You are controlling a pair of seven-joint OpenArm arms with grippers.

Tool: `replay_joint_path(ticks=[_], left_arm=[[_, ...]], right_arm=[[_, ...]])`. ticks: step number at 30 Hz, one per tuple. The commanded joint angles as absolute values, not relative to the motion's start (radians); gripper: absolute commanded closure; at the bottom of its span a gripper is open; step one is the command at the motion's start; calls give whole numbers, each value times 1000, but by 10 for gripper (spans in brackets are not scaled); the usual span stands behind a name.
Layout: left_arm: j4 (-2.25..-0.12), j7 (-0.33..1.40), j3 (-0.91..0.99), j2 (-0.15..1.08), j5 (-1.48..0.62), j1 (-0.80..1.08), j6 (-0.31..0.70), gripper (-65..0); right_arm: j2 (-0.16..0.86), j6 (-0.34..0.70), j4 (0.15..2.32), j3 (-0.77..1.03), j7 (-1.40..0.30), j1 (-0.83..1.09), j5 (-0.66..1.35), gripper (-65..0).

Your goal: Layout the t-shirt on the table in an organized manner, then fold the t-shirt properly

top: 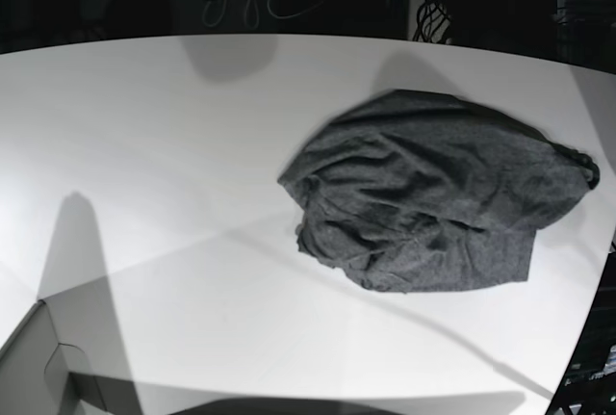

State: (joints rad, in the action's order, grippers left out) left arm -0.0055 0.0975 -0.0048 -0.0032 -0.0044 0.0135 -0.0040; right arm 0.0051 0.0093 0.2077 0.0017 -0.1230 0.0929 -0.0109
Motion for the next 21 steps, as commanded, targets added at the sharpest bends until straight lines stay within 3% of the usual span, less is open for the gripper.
replay_joint_path(ticks=[1,21], left_arm=[[-5,101,-7,-4,-1,16,-5,0],[-104,105,-7,-2,-1,58,-10,0]], right_arm=[[7,5,209,1,-122,96,-4,0],[15,5,209,1,-122,94,-4,0]])
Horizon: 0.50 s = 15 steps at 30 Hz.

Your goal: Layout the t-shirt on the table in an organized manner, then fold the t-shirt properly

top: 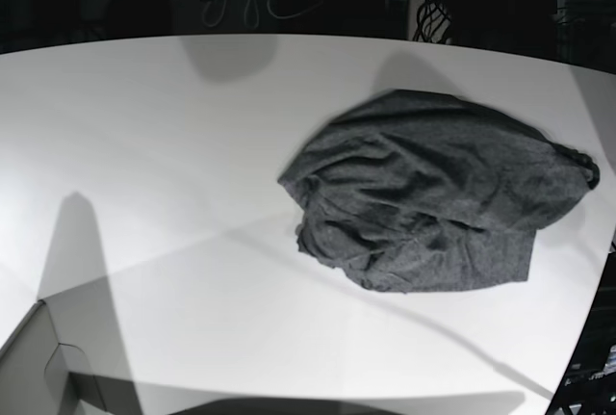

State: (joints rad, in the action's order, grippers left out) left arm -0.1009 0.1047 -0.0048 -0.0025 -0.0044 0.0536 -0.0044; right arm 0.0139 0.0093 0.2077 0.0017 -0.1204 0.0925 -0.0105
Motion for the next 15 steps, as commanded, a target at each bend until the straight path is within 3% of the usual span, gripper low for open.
replay_joint_path(ticks=[1,15], left_arm=[[-104,105,-7,-1,-1,58,-10,0],[-110,105,-7,-1,-1,58,-10,0]], right_arm=[[15,5,209,1,-122,94,-4,0],[15,5,211,1,-122,94,-4,0]])
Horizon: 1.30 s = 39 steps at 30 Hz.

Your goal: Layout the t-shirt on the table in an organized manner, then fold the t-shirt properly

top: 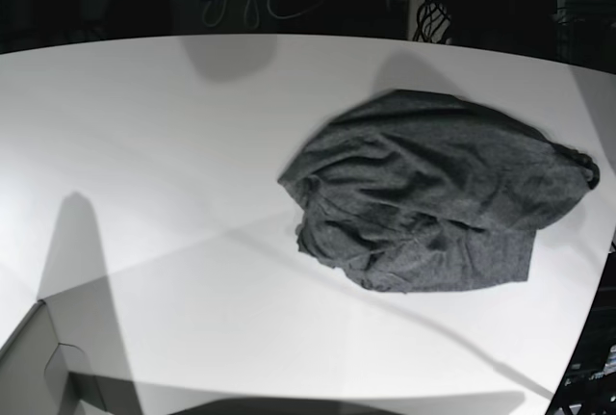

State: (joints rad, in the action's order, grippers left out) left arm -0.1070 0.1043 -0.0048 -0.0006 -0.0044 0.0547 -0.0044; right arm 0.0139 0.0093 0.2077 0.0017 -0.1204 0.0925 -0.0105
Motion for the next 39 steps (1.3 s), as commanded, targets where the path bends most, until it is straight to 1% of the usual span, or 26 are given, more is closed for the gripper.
replay_joint_path(ticks=[1,4,7,13,18,24,34,39], left_arm=[[-110,105,-7,-1,-2,58,-10,0],[-110,105,-5,2,-4,65,-7,0],[-134,101,-4,16,-4,91,-5,0],[-311,101,-1,53,-7,214,-5,0],[-441,101,-1,68,-7,294,-5,0],[-524,101,-1,91,-8,363,-5,0],[-704,101,-1,91,-8,518,-4,0],[-808,101,1,111,-8,593,-4,0]], right_arm=[[15,5,211,1,-120,94,-4,0],[28,5,211,2,-117,97,-4,0],[39,5,211,4,-68,124,-4,0],[82,5,211,8,82,203,-4,0],[85,5,211,8,160,246,-4,0],[87,5,211,2,205,300,-4,0],[131,5,211,2,404,423,-4,0],[150,5,211,7,469,472,-4,0]])
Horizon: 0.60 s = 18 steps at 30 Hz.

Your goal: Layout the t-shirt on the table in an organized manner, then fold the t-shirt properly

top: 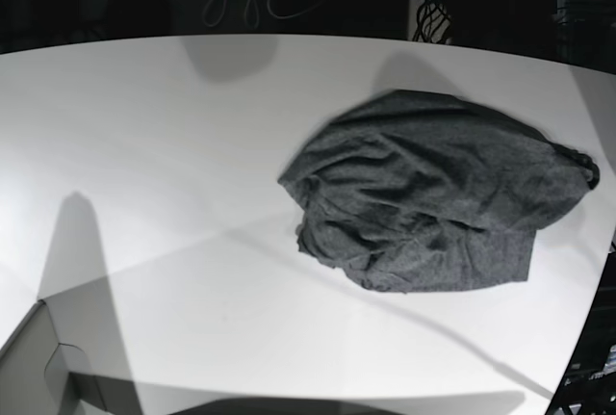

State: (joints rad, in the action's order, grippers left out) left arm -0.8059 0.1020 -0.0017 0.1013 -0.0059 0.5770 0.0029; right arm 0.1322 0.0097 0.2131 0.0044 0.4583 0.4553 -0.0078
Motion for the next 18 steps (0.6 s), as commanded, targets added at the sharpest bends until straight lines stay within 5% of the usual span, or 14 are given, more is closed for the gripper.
replay_joint_path(ticks=[1,8,18], left_arm=[[-829,101,1,114,-8,608,-4,0],[-957,101,1,131,-8,694,-5,0],[-1221,101,1,142,-8,845,-8,0]], right_arm=[[153,5,211,8,483,481,-4,0],[170,5,211,8,676,564,-4,0],[188,2,211,10,1279,733,-2,0]])
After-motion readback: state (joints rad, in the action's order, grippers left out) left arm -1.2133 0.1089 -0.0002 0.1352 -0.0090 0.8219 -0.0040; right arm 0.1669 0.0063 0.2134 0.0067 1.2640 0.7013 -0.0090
